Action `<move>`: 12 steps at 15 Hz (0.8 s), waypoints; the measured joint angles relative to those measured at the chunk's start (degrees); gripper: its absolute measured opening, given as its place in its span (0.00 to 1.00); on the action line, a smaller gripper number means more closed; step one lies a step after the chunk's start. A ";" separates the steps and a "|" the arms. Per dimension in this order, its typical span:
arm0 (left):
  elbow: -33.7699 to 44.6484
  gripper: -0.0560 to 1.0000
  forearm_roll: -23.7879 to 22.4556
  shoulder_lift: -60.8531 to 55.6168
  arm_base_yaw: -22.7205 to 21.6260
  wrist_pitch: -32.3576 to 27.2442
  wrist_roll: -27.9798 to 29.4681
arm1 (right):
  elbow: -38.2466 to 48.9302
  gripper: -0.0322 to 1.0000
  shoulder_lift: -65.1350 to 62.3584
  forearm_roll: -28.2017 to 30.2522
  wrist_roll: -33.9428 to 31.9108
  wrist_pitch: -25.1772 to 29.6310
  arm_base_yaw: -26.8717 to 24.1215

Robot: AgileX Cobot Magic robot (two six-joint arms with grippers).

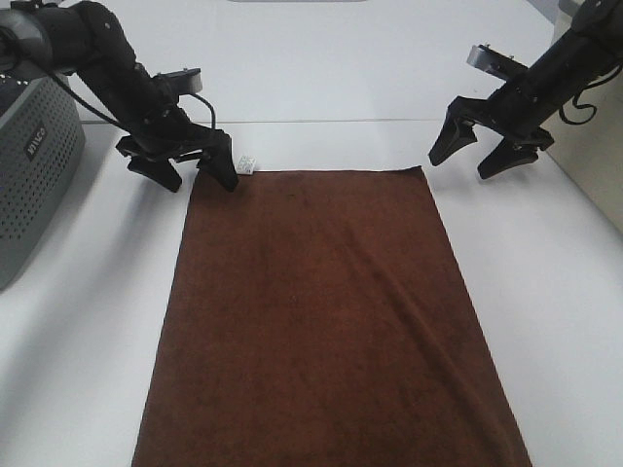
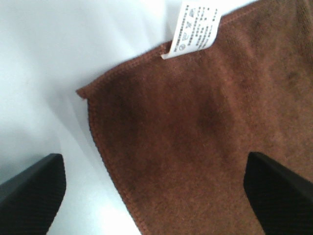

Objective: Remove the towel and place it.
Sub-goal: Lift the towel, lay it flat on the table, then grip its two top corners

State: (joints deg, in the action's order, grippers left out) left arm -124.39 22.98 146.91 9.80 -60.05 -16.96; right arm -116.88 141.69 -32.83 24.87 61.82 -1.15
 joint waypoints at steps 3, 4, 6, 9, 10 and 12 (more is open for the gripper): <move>-3.50 0.91 0.23 2.06 0.00 -1.32 0.00 | 0.00 0.87 1.43 -0.86 -0.80 -2.75 0.00; -3.78 0.91 0.40 2.23 0.00 -1.32 0.00 | 0.00 0.87 2.29 -0.86 -1.09 -2.75 0.00; -3.84 0.91 0.40 2.29 0.00 -1.32 0.00 | -0.23 0.87 2.64 -1.09 -1.15 -2.75 0.00; -3.90 0.91 0.52 2.29 0.00 -1.38 0.00 | -0.46 0.87 2.81 -1.15 -2.35 -2.75 0.00; -3.90 0.91 0.57 2.29 0.00 -1.38 0.00 | -0.46 0.87 2.81 -0.52 -3.15 -2.92 0.34; -3.90 0.91 1.43 2.41 0.00 -1.38 0.00 | -0.57 0.87 2.81 1.55 -4.35 -3.95 1.95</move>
State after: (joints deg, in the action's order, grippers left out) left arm -128.29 24.41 149.31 9.80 -61.42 -16.96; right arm -117.46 144.50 -31.28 20.51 57.87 0.80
